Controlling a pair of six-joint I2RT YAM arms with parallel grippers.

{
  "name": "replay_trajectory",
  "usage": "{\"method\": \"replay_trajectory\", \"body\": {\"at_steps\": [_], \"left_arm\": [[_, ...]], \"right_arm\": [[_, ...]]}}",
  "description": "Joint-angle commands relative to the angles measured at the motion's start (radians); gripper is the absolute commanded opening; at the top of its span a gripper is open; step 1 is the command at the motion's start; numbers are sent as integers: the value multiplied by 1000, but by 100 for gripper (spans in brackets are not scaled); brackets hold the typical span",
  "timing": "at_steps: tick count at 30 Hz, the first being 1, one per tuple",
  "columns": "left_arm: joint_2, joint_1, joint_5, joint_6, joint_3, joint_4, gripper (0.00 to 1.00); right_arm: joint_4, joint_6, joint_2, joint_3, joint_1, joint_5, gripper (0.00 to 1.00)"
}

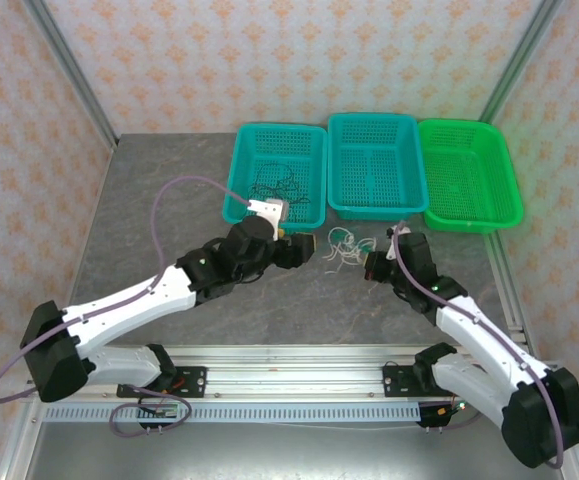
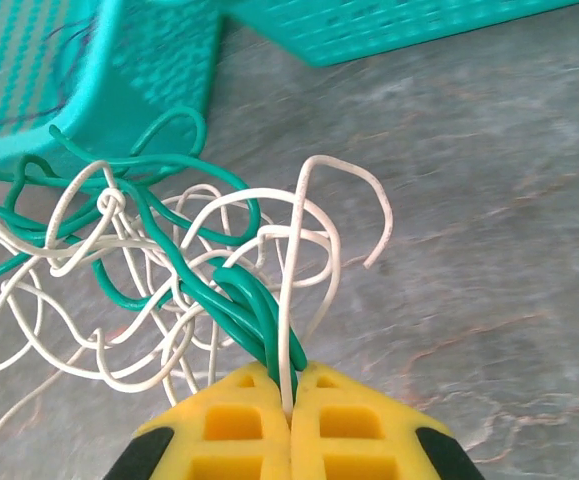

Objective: Untangle the cables

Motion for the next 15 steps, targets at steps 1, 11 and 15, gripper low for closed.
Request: {"method": "replay_trajectory", "body": {"at_steps": [1, 11, 15], "left_arm": [[43, 38, 66, -190, 37, -19, 78], [153, 79, 258, -276, 27, 68, 76], [154, 87, 266, -283, 4, 95, 58]], "right_arm": [[-19, -69, -7, 7, 34, -137, 0], [140, -60, 8, -9, 113, -325, 0], [132, -42, 10, -5, 113, -250, 0]]}}
